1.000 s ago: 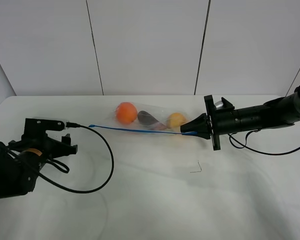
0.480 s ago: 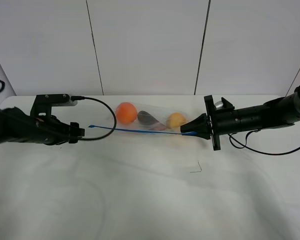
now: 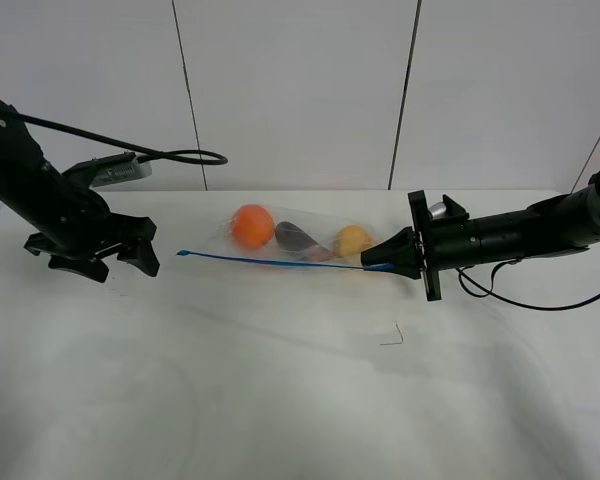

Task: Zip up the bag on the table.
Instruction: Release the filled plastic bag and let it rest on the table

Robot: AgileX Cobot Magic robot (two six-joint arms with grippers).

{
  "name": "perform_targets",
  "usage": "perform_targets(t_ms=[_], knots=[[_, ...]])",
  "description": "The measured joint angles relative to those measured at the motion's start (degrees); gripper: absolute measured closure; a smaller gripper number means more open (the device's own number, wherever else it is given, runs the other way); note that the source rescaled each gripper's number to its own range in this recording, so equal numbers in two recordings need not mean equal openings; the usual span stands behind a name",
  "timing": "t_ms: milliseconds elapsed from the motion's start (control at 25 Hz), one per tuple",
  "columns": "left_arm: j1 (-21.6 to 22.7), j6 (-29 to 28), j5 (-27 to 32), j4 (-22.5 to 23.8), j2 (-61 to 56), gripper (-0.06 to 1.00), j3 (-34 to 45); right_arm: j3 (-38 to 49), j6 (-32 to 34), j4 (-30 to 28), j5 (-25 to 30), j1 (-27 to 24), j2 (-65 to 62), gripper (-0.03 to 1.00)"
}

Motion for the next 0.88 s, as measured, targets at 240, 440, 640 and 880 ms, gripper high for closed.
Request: perform_targets(t_ms=[240,440,640,880], knots=[[0.0,-7.8,12.8,11.0,0.0,-0.05,-4.5,0.0,0.0,0.0,0.0,0.0,0.0,0.96],[0.0,-9.7,16.8,14.5,-0.1,-0.05,-4.6,0.0,0.0,-0.1,0.0,0.0,0.0,0.96],[0.0,-10.3,22.7,14.9,-0.5,-0.05,-4.6,0.0,0.0,-0.1,0.0,0.0,0.0,0.96],[0.0,-10.6,24.2,14.9,-6.9,-0.05,2.8,0.0,0.0,-0.2,0.0,0.0,0.0,0.96]])
